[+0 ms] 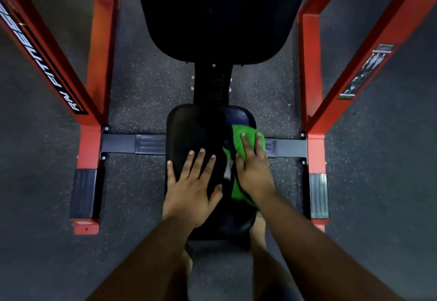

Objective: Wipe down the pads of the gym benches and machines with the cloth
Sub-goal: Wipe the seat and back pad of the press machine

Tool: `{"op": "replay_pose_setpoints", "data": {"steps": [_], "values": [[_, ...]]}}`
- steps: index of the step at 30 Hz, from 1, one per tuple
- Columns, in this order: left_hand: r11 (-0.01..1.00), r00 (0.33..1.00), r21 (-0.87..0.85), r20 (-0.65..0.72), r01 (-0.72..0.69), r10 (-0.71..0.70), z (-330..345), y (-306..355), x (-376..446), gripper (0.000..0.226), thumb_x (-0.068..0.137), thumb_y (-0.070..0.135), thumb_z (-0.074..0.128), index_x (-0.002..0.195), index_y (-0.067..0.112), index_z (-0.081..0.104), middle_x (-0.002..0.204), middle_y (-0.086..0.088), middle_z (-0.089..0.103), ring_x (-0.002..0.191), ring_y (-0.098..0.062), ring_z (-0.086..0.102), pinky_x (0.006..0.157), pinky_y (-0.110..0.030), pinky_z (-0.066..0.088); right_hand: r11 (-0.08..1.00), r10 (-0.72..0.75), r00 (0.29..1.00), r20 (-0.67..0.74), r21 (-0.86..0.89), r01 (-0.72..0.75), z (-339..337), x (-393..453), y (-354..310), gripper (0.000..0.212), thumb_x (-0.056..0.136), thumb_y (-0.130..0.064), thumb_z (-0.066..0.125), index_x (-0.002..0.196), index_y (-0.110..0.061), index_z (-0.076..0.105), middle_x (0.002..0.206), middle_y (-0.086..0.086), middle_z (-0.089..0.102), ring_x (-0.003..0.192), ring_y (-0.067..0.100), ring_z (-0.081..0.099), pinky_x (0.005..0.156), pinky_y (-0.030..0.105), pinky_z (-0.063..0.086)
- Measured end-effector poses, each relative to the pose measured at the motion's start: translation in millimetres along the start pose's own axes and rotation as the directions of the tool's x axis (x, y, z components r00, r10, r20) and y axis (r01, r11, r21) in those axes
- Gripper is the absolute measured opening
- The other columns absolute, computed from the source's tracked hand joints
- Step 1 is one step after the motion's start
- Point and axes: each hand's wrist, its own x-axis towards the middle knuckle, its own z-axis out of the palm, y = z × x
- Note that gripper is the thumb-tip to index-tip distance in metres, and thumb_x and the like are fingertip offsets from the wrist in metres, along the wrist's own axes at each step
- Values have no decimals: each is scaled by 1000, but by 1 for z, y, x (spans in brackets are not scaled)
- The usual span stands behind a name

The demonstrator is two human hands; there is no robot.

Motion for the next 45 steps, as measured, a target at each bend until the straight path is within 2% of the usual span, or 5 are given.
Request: {"op": "replay_pose_setpoints", "data": {"steps": [15, 21, 27, 35, 45], "values": [[972, 970, -134, -124, 194, -211, 4, 9, -14, 87, 94, 66, 34, 163, 20, 7, 171, 1, 1, 157, -16, -7, 122, -64, -5, 888, -180, 970, 163, -397, 231, -16, 118, -36, 60, 105, -45, 36, 161, -35, 15, 171, -3, 9, 155, 41, -1, 124, 60, 11], [950, 952, -171, -119, 261, -283, 13, 8, -22, 82, 95, 67, 32, 161, 20, 22, 170, 0, 6, 157, -15, -3, 124, -60, 3, 675, -506, 779, 371, -392, 625, 25, 116, -87, 59, 102, -46, 42, 158, -41, 24, 168, -14, 19, 157, 28, 6, 120, 52, 18], [957, 962, -178, -103, 230, -251, 11, 5, -21, 85, 94, 67, 26, 163, 20, 10, 170, -2, -2, 156, -18, -12, 126, -52, 2, 811, -275, 931, 241, -462, 359, -13, 136, -45, 61, 102, -48, 38, 159, -40, 19, 169, -5, 15, 153, 33, 17, 117, 58, 25], [961, 967, -177, -98, 214, -234, 13, 3, -18, 87, 92, 67, 27, 163, 20, 8, 170, -1, -5, 156, -17, -15, 126, -50, 2, 603, -564, 687, 458, -341, 722, 19, 127, -87, 59, 99, -45, 40, 157, -44, 27, 166, -16, 23, 157, 23, 8, 121, 49, 20], [955, 958, -190, -131, 227, -254, 13, 5, -17, 91, 92, 67, 32, 163, 15, 7, 170, -1, 1, 157, -16, -9, 126, -51, 8, 763, -371, 884, 285, -448, 466, 24, 134, -90, 61, 103, -48, 34, 160, -42, 14, 170, -9, 10, 157, 28, 6, 120, 62, 18]]}}
